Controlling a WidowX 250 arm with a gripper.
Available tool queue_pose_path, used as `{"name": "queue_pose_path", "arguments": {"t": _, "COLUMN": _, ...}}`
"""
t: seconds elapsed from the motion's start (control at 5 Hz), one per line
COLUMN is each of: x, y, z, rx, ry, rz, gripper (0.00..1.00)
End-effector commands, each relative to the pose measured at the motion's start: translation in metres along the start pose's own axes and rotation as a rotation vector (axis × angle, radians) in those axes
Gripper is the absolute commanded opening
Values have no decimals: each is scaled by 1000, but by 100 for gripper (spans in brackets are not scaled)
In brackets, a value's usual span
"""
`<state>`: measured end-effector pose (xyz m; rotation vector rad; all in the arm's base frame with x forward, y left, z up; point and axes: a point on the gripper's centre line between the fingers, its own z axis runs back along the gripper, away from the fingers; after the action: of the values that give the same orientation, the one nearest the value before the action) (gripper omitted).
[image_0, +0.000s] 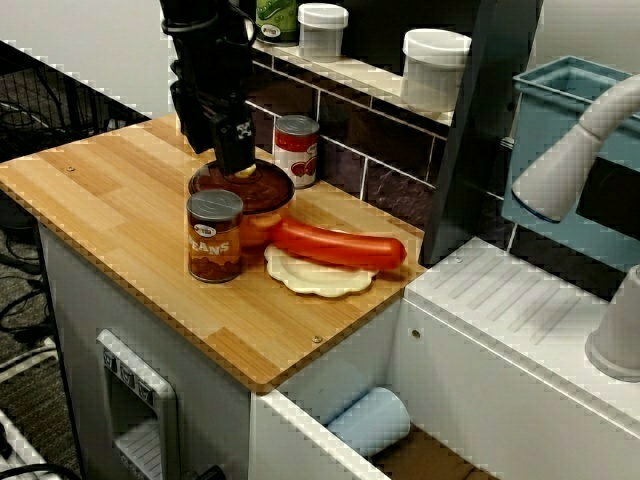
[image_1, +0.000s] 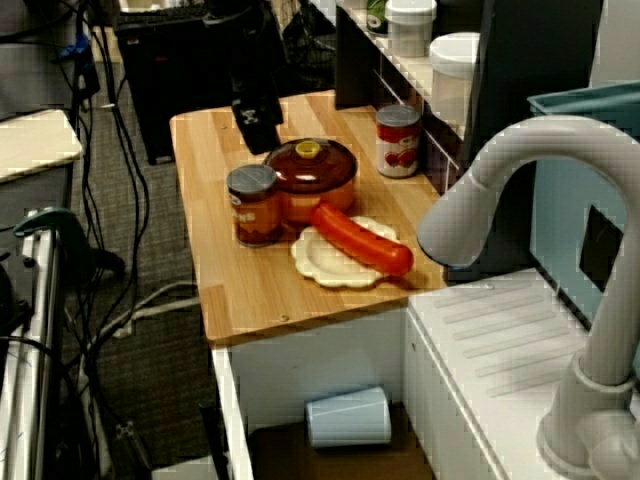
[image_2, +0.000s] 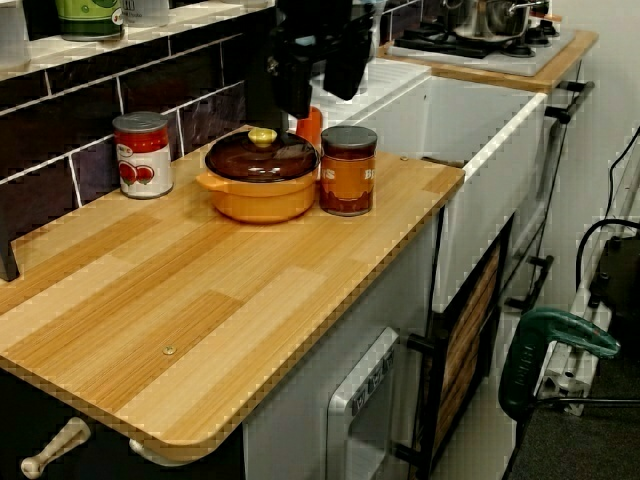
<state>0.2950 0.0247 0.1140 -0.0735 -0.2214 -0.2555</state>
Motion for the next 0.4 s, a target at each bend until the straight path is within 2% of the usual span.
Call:
{"name": "queue_pose_path", "arguments": {"t": 0.0, "x": -12, "y": 21, "z": 30, "rx": -12, "ry": 7, "rz": -64, "gripper": 100}}
{"name": "queue_pose_path", "arguments": {"t": 0.2, "x": -23, "y": 31, "z": 31, "rx": 11, "ry": 21, "rz": -97, "gripper": 100}}
